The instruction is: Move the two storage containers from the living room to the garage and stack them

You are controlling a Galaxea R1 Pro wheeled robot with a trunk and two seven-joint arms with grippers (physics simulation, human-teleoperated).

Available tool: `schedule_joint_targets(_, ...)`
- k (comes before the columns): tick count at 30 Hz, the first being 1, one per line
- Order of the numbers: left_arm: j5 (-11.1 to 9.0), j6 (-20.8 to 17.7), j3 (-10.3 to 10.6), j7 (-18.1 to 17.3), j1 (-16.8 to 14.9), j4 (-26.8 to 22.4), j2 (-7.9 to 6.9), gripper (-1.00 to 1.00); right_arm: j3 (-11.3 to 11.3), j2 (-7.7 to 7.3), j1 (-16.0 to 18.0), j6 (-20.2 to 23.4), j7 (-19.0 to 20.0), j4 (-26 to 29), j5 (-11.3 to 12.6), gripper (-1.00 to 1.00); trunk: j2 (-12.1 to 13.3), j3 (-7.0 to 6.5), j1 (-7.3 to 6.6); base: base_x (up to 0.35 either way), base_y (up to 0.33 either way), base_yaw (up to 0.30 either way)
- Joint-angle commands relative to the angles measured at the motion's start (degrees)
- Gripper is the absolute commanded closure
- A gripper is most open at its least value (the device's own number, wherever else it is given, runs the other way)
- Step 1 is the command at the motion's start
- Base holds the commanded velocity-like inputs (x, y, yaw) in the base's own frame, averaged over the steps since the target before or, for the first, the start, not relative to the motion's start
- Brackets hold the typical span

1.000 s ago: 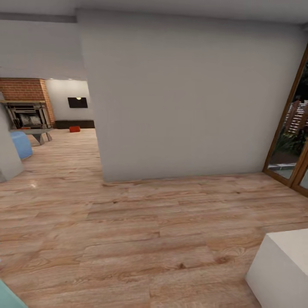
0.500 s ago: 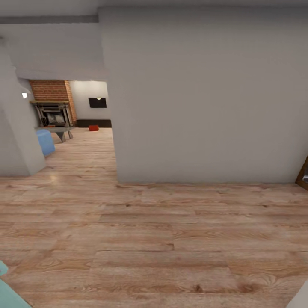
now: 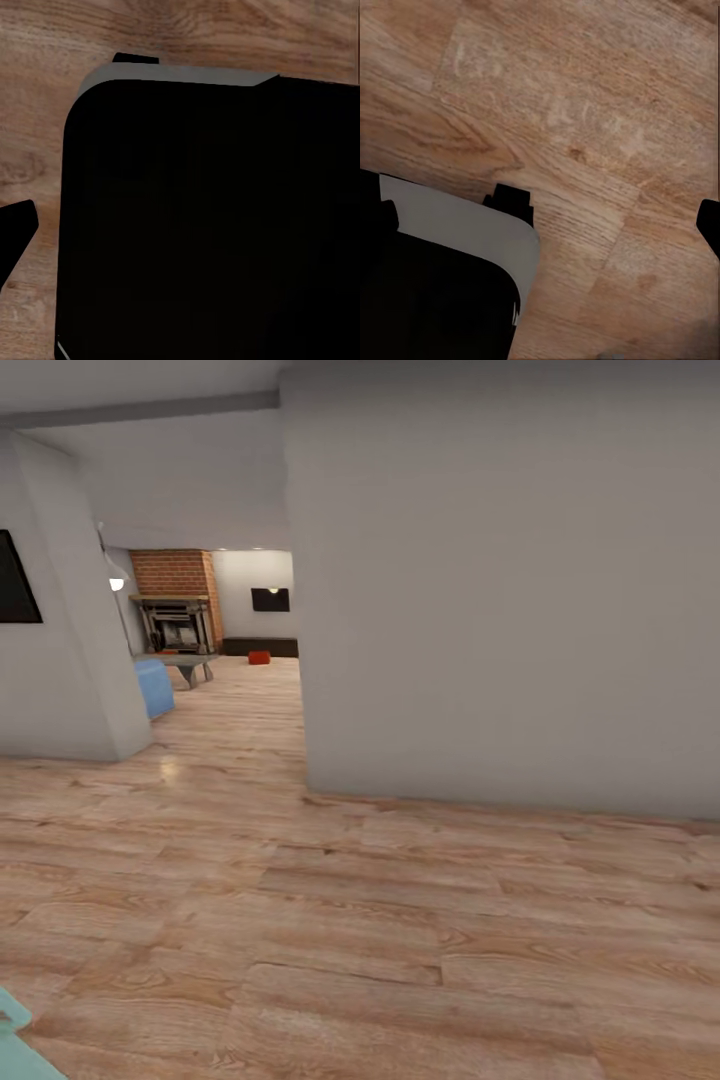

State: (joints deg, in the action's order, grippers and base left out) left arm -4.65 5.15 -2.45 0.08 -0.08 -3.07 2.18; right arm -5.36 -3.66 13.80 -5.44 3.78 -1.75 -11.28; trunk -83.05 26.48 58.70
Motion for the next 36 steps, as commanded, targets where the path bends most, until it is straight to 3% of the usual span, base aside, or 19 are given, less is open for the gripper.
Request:
schedule_joint_targets(1, -0.45, 0.12, -0.19, 0.01, -0.01, -0.01, 0.04, -1.0, -0.44, -0.02, 0.08, -0.36, 0.09, -0.18, 0.03, -1.0, -0.03, 0.05, 0.03, 0.321, 0.0, 0.057)
schedule_joint_targets(26, -0.45, 0.18, -0.21, 0.01, -0.01, -0.01, 0.09, -1.0, -0.51, 0.09, 0.08, -0.24, 0.1, -0.26, -0.14, -1.0, -0.03, 0.05, 0.03, 0.321, 0.0, 0.007)
schedule_joint_targets(36, -0.44, 0.21, -0.19, 0.01, -0.01, -0.01, 0.09, -1.0, -0.44, 0.06, 0.08, -0.35, 0.09, -0.22, -0.12, -1.0, -0.03, 0.05, 0.03, 0.321, 0.0, 0.167)
